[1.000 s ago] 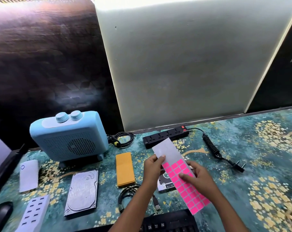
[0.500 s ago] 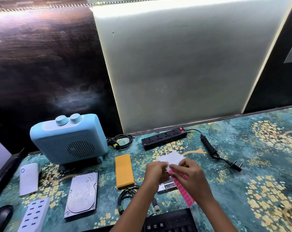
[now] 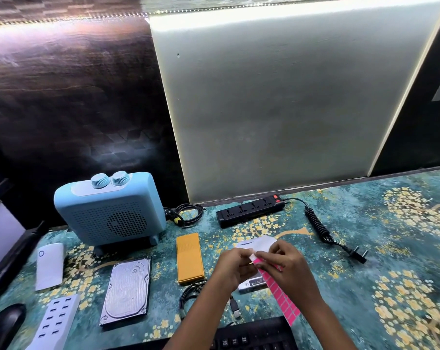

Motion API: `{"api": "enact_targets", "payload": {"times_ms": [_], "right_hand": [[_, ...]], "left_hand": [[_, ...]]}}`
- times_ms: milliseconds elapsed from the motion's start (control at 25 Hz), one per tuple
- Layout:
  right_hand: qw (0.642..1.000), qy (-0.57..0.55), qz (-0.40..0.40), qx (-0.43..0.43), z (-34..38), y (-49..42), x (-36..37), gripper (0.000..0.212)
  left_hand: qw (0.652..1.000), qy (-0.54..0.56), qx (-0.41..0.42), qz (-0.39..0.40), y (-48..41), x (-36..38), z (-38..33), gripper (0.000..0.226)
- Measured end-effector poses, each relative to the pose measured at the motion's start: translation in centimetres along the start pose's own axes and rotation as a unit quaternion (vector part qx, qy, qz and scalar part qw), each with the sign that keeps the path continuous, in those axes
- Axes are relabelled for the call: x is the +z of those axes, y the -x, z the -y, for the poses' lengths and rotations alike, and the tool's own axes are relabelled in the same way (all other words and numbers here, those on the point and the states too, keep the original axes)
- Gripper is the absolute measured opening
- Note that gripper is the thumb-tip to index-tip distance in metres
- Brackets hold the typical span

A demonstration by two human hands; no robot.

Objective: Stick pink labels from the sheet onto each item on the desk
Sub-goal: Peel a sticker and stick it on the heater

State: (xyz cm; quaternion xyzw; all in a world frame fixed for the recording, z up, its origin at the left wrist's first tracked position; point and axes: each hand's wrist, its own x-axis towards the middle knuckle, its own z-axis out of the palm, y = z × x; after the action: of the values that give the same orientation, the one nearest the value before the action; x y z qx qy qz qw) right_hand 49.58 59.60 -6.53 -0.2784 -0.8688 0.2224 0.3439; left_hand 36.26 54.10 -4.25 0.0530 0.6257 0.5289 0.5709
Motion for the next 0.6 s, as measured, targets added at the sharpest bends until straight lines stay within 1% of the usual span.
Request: {"api": "enact_targets", "payload": {"times_ms": [200, 320, 400, 480, 520, 600], "right_hand": [[1.0, -0.026, -0.01, 0.015, -0.4, 0.3, -0.1, 0.018], [0.997, -0.074, -0.009, 0.036, -0.3, 0.3, -0.1, 0.009], [0.983, -0.153, -0.026, 0.096, 0.1, 0.1, -0.4, 0.012], [0.951, -0.253, -0.066, 0.165, 0.6, -0.2, -1.0, 0.012], [0.936, -0.281, -0.089, 0.193, 0.6, -0.2, -1.2, 0.017], [0.926, -0.277, -0.096, 0.237, 0.1, -0.1, -1.4, 0.038]], "left_hand": [[1.0, -0.001, 0.001, 0.021, -0.7, -0.2, 0.1, 0.008], [1.0, 0.0, 0.008, 0.018, -0.8, -0.1, 0.1, 0.012], [1.0, 0.007, 0.008, 0.024, -0.8, -0.1, -0.1, 0.012], [1.0, 0.009, 0.01, 0.021, -0.9, -0.2, -0.1, 0.011], [1.0, 0.007, 0.013, 0.015, -1.0, -0.3, -0.2, 0.009], [1.0, 0.002, 0.019, 0.007, -1.1, -0.4, 0.0, 0.006]]}}
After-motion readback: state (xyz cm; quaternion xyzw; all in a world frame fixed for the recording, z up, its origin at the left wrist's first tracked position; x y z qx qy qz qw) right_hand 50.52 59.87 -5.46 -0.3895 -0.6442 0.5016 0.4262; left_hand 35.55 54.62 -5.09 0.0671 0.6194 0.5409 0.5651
